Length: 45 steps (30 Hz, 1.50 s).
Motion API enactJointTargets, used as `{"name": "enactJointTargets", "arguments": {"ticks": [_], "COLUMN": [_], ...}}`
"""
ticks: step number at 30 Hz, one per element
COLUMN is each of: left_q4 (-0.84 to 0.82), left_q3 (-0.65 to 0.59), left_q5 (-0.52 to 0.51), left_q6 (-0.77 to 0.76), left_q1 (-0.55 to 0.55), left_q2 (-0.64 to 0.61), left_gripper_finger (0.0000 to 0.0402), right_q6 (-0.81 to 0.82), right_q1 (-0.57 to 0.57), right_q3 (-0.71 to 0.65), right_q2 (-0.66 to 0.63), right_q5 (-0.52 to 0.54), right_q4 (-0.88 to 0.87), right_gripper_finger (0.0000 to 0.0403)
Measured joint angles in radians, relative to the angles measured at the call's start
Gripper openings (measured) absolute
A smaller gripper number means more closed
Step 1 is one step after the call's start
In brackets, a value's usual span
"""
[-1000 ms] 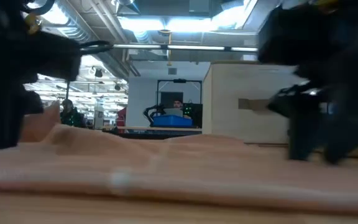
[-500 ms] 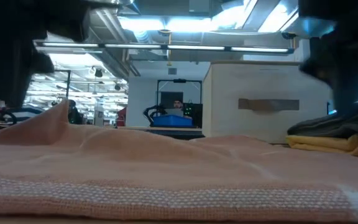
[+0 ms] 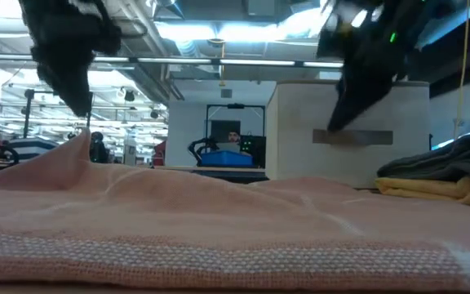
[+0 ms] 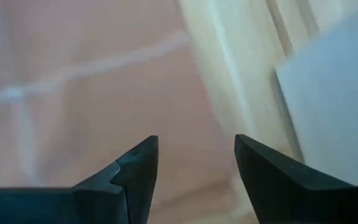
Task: Fold towel
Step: Fold the brown towel
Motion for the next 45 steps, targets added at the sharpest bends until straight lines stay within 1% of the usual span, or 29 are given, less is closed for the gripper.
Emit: {"name": "enactJointTargets", "arguments": {"ticks": [3, 6, 9, 12, 14, 20, 23, 25, 27, 30, 31, 34, 37, 40, 42, 45], "left_q4": [0.052, 0.115, 0.189, 0.213, 0.197, 0.175, 0.234, 0.289, 0.334, 0.346, 0.348, 0.348, 0.349, 0.350, 0.351, 0.351], "left_q3": [-0.069, -0.134, -0.176, -0.175, -0.172, -0.206, -0.232, -0.249, -0.257, -0.258, -0.258, -0.258, -0.258, -0.258, -0.258, -0.258], "left_q5": [0.071, 0.160, 0.225, 0.301, 0.336, 0.314, 0.292, 0.284, 0.281, 0.282, 0.281, 0.281, 0.281, 0.281, 0.278, 0.278], "left_q6": [0.025, 0.055, 0.063, 0.073, 0.055, -0.021, -0.001, 0.027, 0.051, 0.092, 0.107, 0.141, 0.164, 0.177, 0.181, 0.182], "left_q1": [0.130, 0.231, 0.295, 0.340, 0.357, 0.380, 0.377, 0.378, 0.376, 0.365, 0.359, 0.347, 0.338, 0.338, 0.338, 0.338], "left_q2": [-0.043, -0.048, -0.048, -0.049, -0.049, -0.030, -0.022, -0.019, -0.019, -0.019, -0.019, -0.019, -0.019, -0.019, -0.019, -0.019], "left_gripper_finger": [0.0127, 0.0135, 0.0142, 0.0147, 0.0148, 0.0148, 0.0138, 0.0116, 0.0082, 0.0023, 0.0013, 0.0016, 0.0018, 0.0008, 0.0005, 0.0010], "right_q6": [-0.027, -0.025, -0.020, 0.000, 0.025, 0.026, 0.004, -0.006, -0.003, 0.000, -0.009, -0.112, -0.207, -0.238, -0.240, -0.240], "right_q1": [-0.099, -0.158, -0.164, -0.161, -0.161, -0.162, -0.163, -0.163, -0.172, -0.203, -0.215, -0.238, -0.260, -0.284, -0.298, -0.315], "right_q3": [-0.046, -0.094, -0.144, -0.174, -0.187, -0.190, -0.190, -0.195, -0.211, -0.237, -0.244, -0.281, -0.325, -0.354, -0.361, -0.362], "right_q2": [0.003, 0.002, 0.002, 0.002, 0.002, 0.002, 0.002, 0.007, 0.009, 0.009, 0.009, 0.009, 0.009, 0.009, 0.009, 0.009], "right_q5": [-0.045, -0.073, -0.085, -0.096, -0.096, -0.093, -0.092, -0.090, -0.092, -0.091, -0.091, -0.101, -0.171, -0.252, -0.259, -0.268], "right_q4": [0.005, 0.029, 0.064, 0.088, 0.101, 0.123, 0.143, 0.167, 0.206, 0.237, 0.235, 0.282, 0.364, 0.472, 0.504, 0.491], "right_gripper_finger": [0.0214, 0.0214, 0.0214, 0.0214, 0.0214, 0.0214, 0.0214, 0.0214, 0.0214, 0.0214, 0.0214, 0.0214, 0.0214, 0.0214, 0.0214, 0.0214]}}
